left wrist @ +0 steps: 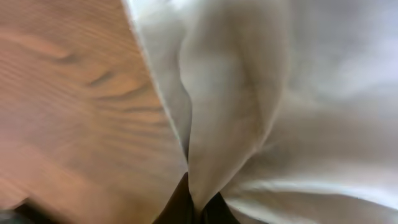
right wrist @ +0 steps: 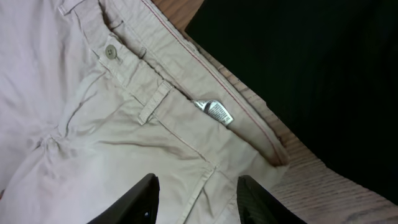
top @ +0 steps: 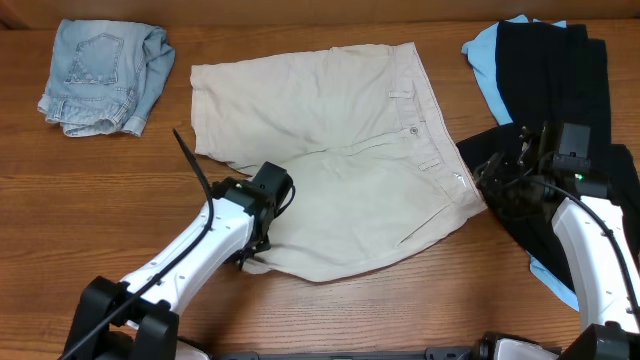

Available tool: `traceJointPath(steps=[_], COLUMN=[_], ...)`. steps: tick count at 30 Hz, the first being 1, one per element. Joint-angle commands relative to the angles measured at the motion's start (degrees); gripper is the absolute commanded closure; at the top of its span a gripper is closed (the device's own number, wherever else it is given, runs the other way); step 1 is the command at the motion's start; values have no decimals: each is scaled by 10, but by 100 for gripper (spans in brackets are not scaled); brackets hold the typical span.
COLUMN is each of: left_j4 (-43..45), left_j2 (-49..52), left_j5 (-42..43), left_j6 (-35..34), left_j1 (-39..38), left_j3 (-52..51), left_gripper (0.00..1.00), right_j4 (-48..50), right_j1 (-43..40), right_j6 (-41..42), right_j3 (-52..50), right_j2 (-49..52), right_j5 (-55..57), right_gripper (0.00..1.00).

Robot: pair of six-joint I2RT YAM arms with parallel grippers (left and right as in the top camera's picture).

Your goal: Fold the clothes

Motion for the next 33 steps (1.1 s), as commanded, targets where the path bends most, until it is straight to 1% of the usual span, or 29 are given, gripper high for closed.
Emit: traceJointPath(steps=[1, 3, 5, 8, 11, 12, 13, 15, 16, 17, 18, 19, 21, 23, 24, 27, 28, 29, 32, 33], left_j4=[-76, -125, -152, -156, -140, -134, -127, -120, -120, -121, -125, -131, -145, -147, -146, -143, -125, -116, -81, -73], left_j2=[-5, -5, -5, -5, -1, 3, 6, 15, 23, 27, 29, 29, 27, 24, 24, 24, 24, 25, 27, 28], left_j5=[-36, -35, -35, -36, -41, -47, -56, -79, -88, -90, -71, -45, 24, 89, 108, 110, 110, 111, 110, 110], left_j6=[21, 50, 68, 87, 89, 89, 89, 89, 90, 90, 89, 90, 89, 95, 101, 102, 107, 112, 142, 152], left_j1=[21, 32, 38, 40, 40, 40, 40, 40, 40, 41, 43, 46, 47, 38, 30, -29, -78, -102, -167, -179], left_j3=[83, 130, 159, 168, 159, 155, 152, 150, 150, 152, 156, 162, 175, 176, 174, 162, 156, 154, 145, 141], left_gripper=[96, 96, 96, 96, 96, 91, 80, 44, 34, 30, 28, 27, 30, 34, 36, 39, 42, 44, 49, 49], right_j4=[-1, -1, -1, -1, -3, -5, -7, -12, -14, -15, -17, -18, -23, -23, -22, -22, -22, -22, -22, -22], right_j1=[2, 2, 2, 2, 2, 2, 2, 2, 2, 2, 2, 2, 2, 2, 2, 2, 2, 2, 2, 2], right_j6=[-6, -5, -5, -5, -5, -5, -5, -6, -6, -6, -6, -9, -18, -19, -19, -19, -19, -19, -19, -19], right_j3=[10, 10, 10, 10, 10, 10, 10, 10, 10, 10, 10, 10, 10, 10, 10, 10, 10, 10, 10, 10], right_j2=[-5, -5, -5, -5, -5, -5, -5, -5, -5, -5, -5, -5, -5, -5, -5, -5, -5, -5, -5, -5], right_j5=[-3, -3, -3, -3, -3, -3, -3, -3, -3, -3, -3, -3, -3, -3, -3, -3, -3, -3, -3, -3], right_gripper=[56, 56, 56, 56, 56, 55, 55, 50, 49, 48, 47, 47, 45, 44, 44, 44, 44, 44, 44, 44])
